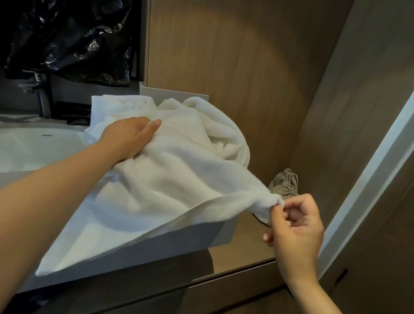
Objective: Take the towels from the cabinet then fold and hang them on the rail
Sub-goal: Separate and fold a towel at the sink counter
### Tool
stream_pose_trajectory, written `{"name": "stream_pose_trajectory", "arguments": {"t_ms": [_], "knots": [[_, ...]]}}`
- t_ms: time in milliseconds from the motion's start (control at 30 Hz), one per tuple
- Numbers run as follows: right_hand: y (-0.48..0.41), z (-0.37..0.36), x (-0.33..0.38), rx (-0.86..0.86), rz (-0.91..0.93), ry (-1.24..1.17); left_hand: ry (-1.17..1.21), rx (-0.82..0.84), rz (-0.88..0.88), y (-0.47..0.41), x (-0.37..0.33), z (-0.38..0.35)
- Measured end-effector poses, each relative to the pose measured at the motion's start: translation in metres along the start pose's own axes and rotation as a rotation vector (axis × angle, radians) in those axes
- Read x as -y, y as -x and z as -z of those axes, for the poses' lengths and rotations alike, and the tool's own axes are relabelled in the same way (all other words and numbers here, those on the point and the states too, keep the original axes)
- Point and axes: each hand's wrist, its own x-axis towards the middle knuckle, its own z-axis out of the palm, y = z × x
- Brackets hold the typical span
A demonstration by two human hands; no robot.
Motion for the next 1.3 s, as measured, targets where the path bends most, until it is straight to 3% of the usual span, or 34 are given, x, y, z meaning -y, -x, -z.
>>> {"name": "stream_pose_trajectory", "arguments": {"t_ms": [100, 167, 367, 600, 733, 800, 967, 1100, 1300], "knots": [[-0.002, 0.012, -0.001, 0.290, 0.220, 0.171, 0.017, -0.001, 0.011, 0.000, 0.000, -0.001], [-0.004, 0.018, 0.000, 0.390, 0.360, 0.303, 0.010, 0.002, 0.020, -0.001, -0.001, -0.001], [-0.005, 0.024, 0.002, 0.570, 0.322, 0.454, -0.015, -0.003, 0.021, 0.000, -0.001, -0.002], [-0.003, 0.031, 0.003, 0.552, 0.307, 0.483, -0.012, 0.009, 0.016, 0.007, -0.009, 0.004], [0.002, 0.034, 0.001, 0.269, 0.411, 0.428, -0.007, 0.008, 0.025, 0.009, -0.010, 0.006], [0.003, 0.035, -0.002, 0.185, 0.357, 0.447, 0.003, 0.009, 0.037, 0.009, -0.010, 0.006], [-0.003, 0.038, -0.001, 0.594, 0.168, 0.441, 0.086, -0.027, 0.040, 0.013, -0.012, 0.010], [-0.024, 0.022, 0.009, 0.559, 0.219, 0.422, 0.173, -0.104, -0.042, 0.015, -0.016, 0.017], [-0.085, -0.052, 0.022, 0.569, 0.250, 0.449, 0.221, -0.280, 0.002, 0.014, -0.009, 0.027]]}}
